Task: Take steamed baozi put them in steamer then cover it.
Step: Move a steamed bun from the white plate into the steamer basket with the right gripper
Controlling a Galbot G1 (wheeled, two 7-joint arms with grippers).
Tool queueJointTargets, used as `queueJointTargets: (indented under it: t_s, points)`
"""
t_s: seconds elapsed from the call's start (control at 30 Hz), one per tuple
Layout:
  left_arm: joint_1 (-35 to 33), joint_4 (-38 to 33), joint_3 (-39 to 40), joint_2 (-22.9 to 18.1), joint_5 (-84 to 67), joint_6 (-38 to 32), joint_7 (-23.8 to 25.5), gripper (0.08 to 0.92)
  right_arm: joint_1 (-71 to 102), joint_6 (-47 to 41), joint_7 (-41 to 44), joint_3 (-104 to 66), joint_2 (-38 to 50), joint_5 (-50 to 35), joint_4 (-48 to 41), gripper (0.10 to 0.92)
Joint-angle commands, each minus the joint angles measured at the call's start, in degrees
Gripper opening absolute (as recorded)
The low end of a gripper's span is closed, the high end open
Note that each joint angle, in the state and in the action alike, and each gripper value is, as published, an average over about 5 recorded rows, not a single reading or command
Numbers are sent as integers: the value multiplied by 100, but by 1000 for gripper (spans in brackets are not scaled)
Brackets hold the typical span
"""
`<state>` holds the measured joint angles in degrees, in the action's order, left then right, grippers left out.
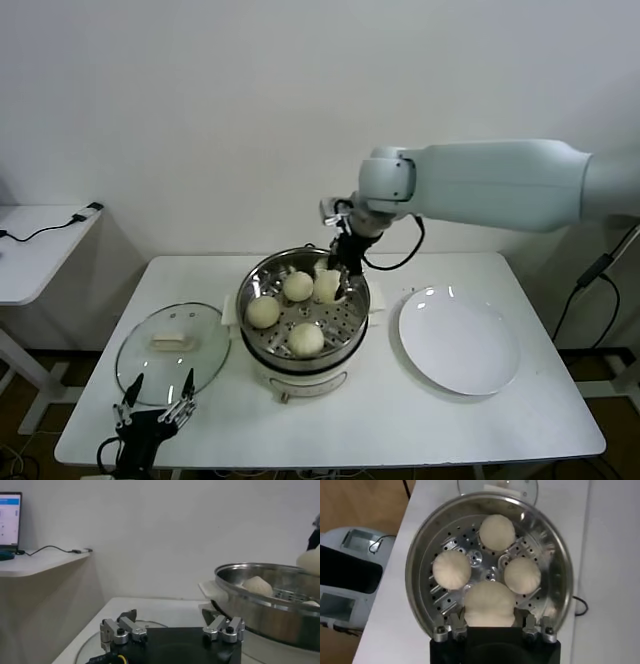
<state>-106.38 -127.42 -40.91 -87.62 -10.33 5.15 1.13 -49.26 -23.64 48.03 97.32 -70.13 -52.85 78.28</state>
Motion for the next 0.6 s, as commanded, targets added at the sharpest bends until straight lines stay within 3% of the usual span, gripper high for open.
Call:
queueJointTargets:
  t_s: [0.03,0.6]
  points:
    - [-4,-10,-1,-6,-5,1,5,823,745,-180,-280,20,-503,275,-433,662]
    - [73,38,1,-25,-44,60,19,823,869,-28,-156,81,-403,574,-626,668]
